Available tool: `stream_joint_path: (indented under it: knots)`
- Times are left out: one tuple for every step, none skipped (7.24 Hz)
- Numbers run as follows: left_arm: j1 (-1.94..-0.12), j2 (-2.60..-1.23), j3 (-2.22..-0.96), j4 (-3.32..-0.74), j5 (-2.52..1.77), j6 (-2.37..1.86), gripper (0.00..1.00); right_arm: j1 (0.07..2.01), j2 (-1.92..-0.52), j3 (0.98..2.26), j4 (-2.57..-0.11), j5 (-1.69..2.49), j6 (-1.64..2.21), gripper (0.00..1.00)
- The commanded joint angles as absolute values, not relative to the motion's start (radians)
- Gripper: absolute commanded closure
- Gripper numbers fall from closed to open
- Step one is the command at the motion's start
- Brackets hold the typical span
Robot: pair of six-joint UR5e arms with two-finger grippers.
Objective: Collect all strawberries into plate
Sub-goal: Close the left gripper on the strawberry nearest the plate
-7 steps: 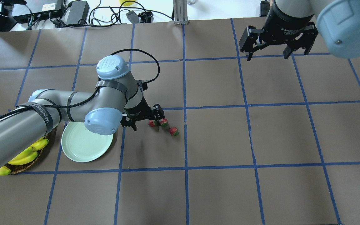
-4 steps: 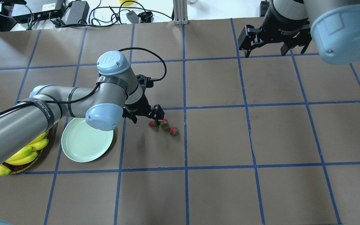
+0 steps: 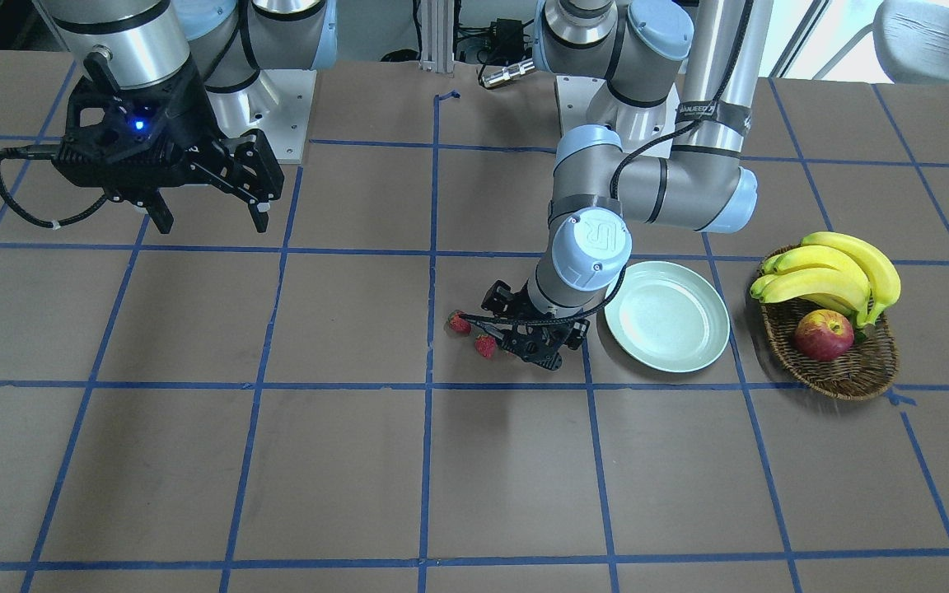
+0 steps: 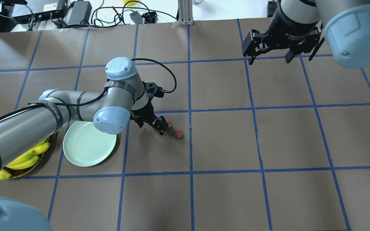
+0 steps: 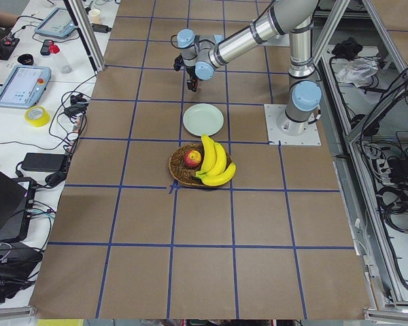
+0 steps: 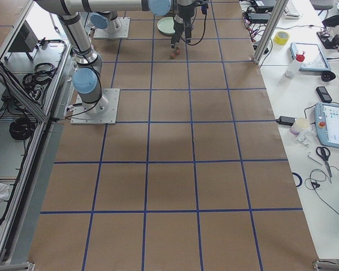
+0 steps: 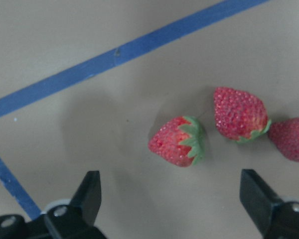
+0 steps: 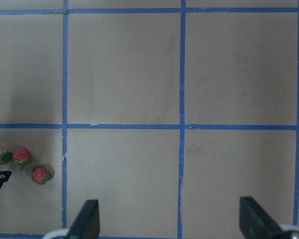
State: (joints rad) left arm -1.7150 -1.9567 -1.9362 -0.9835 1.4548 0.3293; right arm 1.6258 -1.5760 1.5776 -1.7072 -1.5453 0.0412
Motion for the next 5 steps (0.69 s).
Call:
stream_joint_path:
  knots:
    - [-1.715, -1.976, -1.933, -0.954, 1.453, 0.379, 0.02, 1.626, -1.580, 1.577, -1.703, -1.554, 0.044, 0.00]
    - [-1.715, -1.977, -1.933, -0.953, 1.454, 0.405, 0.04, 1.626, -1.582, 1.577, -1.703, -1.555, 0.048, 0.00]
    - [-1.715, -1.979, -1.933, -0.947, 1.453, 0.410, 0.05, 1.628, -1.583, 1.577, -1.703, -1.555, 0.048, 0.00]
    - [-1.715, -1.979, -1.933, -0.945, 1.453, 0.411, 0.07, 1.626, -1.583, 1.581, -1.703, -1.555, 0.049, 0.00]
    - [-1.717, -1.979, -1.933, -0.945, 1.451, 0.411, 0.10, 1.626, -1.583, 1.583, -1.703, -1.557, 0.049, 0.00]
